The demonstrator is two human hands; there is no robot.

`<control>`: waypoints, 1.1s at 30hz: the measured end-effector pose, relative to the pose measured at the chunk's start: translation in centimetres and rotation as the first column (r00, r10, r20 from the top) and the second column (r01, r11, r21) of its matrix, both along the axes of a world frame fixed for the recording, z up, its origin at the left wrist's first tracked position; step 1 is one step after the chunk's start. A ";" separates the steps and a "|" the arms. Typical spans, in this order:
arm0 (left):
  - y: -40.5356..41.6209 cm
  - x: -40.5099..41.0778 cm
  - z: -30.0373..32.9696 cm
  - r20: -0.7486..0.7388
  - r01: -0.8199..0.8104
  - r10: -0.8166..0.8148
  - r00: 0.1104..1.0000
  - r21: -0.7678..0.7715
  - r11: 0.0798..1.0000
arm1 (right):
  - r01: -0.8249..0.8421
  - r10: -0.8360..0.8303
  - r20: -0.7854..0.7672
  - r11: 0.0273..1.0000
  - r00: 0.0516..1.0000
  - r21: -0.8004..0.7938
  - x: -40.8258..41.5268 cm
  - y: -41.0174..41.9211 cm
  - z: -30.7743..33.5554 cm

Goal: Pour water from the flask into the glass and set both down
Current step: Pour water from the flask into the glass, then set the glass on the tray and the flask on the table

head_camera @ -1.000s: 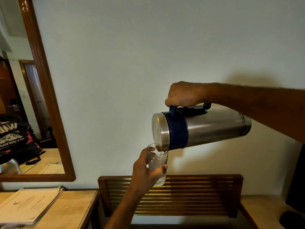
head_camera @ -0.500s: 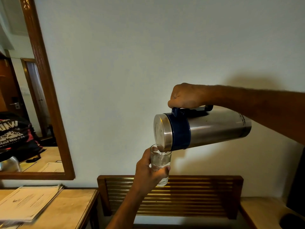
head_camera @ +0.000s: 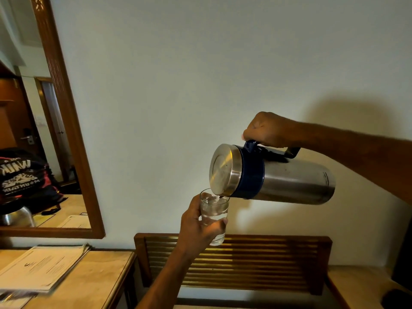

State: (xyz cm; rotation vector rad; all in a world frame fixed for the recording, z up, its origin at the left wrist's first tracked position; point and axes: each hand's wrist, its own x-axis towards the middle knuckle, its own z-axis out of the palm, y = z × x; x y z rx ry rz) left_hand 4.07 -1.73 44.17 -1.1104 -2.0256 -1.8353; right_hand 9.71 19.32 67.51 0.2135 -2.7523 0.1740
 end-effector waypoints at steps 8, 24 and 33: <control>0.3 0.1 1.4 -0.012 0.014 -0.013 1.000 0.077 0.997 | -0.091 0.009 -0.112 0.654 0.994 -0.751 2.5 5.5 -6.4; 3.6 -1.3 -12.6 0.331 0.046 0.026 0.943 -0.207 0.977 | 0.121 -0.347 0.211 -0.265 0.914 -0.957 4.3 6.2 -32.3; 3.1 -3.0 -35.8 0.474 -0.010 0.267 0.839 -0.477 0.879 | 0.304 -0.359 0.411 -0.317 0.838 -0.898 3.9 8.1 -55.0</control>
